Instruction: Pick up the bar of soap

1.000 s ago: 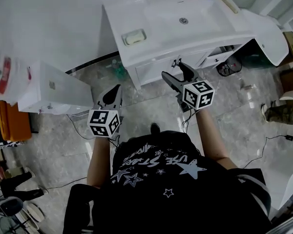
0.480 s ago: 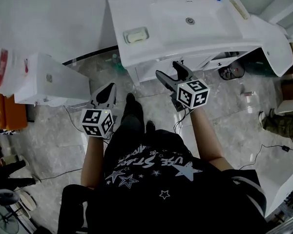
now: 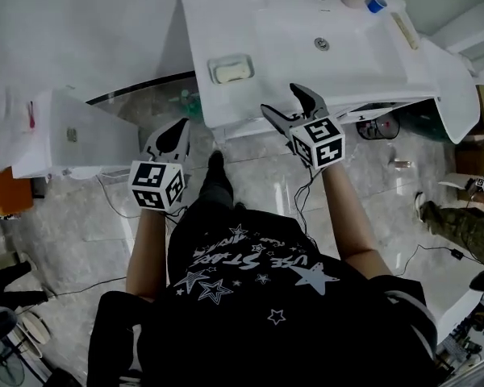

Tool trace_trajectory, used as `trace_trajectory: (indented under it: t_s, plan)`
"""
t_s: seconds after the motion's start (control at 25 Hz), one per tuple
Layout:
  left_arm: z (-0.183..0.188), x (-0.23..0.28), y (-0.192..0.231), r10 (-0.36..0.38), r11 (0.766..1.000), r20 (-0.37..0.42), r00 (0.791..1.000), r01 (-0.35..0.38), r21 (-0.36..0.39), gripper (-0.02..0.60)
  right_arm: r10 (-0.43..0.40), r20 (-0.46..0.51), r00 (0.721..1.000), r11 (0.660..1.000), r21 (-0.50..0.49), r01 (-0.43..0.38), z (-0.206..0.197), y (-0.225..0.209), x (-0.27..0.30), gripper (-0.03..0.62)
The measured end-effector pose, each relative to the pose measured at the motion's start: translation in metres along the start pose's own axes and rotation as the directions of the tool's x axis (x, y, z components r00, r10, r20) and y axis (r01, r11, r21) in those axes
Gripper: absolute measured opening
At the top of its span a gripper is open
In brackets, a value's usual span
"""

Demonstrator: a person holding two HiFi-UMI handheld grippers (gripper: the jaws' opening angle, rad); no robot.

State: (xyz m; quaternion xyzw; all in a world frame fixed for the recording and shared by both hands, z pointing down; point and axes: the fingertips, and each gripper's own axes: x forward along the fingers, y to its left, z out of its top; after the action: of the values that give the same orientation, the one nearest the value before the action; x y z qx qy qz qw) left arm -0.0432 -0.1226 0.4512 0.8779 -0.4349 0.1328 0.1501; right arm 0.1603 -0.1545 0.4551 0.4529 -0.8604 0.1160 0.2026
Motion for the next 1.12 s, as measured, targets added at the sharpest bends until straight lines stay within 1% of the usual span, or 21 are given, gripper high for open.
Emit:
trace_trajectory:
  t_s: [0.12,0.2,0.28,0.36,0.44,0.52,0.56,0.64,0.76,0.84,0.96,1.12]
  plan:
    - [0.006,0.024,0.015,-0.018,1.0,-0.013,1.0,0.018,-0.013,0.011,0.014,-0.074,0.997,0.99,-0.139,-0.025,0.007,-0.009,0.025,0.345]
    - [0.01,0.037,0.025,-0.025,1.0,-0.02,0.999,0.025,-0.018,0.011,0.032,-0.122,0.992,0.973,-0.222,-0.059,0.014,-0.011,0.043,0.331]
    - [0.016,0.048,0.037,-0.026,1.0,-0.024,0.999,0.026,-0.018,0.011,0.045,-0.164,0.985,0.948,-0.305,-0.094,0.02,-0.013,0.061,0.328]
    - [0.02,0.056,0.048,-0.024,1.0,-0.028,0.999,0.023,-0.021,0.011,0.059,-0.215,0.975,0.908,-0.394,-0.142,0.023,-0.014,0.076,0.324]
    - [0.022,0.063,0.056,-0.022,0.999,-0.034,0.999,0.021,-0.031,0.011,0.075,-0.278,0.958,0.857,-0.473,-0.205,0.022,-0.012,0.09,0.304]
    - [0.023,0.07,0.064,-0.022,0.999,-0.042,0.999,0.02,-0.04,0.011,0.094,-0.335,0.938,0.811,-0.52,-0.267,0.018,-0.01,0.106,0.291]
    - [0.023,0.074,0.068,-0.022,0.999,-0.046,0.999,0.02,-0.043,0.011,0.102,-0.36,0.928,0.794,-0.532,-0.293,0.015,-0.009,0.114,0.279]
    - [0.022,0.08,0.077,-0.02,0.998,-0.056,0.998,0.017,-0.052,0.011,0.118,-0.407,0.906,0.774,-0.534,-0.341,0.008,-0.008,0.129,0.259]
    - [0.021,0.086,0.088,-0.013,0.998,-0.069,0.998,0.009,-0.068,0.011,0.147,-0.48,0.865,0.75,-0.516,-0.414,-0.003,-0.005,0.147,0.259]
    - [0.022,0.089,0.094,-0.008,0.997,-0.074,0.997,0.002,-0.077,0.011,0.157,-0.523,0.838,0.722,-0.518,-0.459,-0.009,-0.002,0.155,0.258]
    - [0.02,0.093,0.103,0.0,0.996,-0.08,0.997,-0.007,-0.092,0.011,0.161,-0.57,0.806,0.676,-0.531,-0.511,-0.017,0.002,0.166,0.249]
    - [0.017,0.1,0.111,-0.002,0.995,-0.091,0.996,-0.007,-0.103,0.011,0.176,-0.62,0.765,0.644,-0.515,-0.566,-0.02,0.006,0.17,0.252]
